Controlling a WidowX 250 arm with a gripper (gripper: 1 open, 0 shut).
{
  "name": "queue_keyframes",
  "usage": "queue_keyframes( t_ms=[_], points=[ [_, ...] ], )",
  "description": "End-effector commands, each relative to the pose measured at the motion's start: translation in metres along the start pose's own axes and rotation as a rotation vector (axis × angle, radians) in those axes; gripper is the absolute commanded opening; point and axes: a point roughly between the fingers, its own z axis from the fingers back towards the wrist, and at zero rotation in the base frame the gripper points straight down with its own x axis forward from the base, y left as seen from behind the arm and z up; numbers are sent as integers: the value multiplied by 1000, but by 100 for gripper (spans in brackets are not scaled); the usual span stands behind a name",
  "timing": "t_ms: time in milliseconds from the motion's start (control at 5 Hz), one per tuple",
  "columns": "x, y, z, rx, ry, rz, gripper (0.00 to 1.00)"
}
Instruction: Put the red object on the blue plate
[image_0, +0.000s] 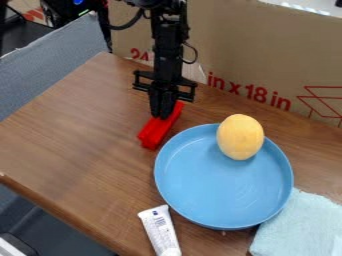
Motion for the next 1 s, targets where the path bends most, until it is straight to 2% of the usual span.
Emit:
queue_keyframes(
  t_ms=[0, 200, 400, 600, 800],
  points=[
    [-6, 10, 43, 11, -83, 12, 0],
    [-18, -1, 53, 30, -84, 25, 0],
    [-29, -6, 68, 31, -98, 36, 0],
    [-29, -6, 75, 30, -102, 38, 0],
    [-26, -5, 72, 36, -95, 29, 0]
  ],
)
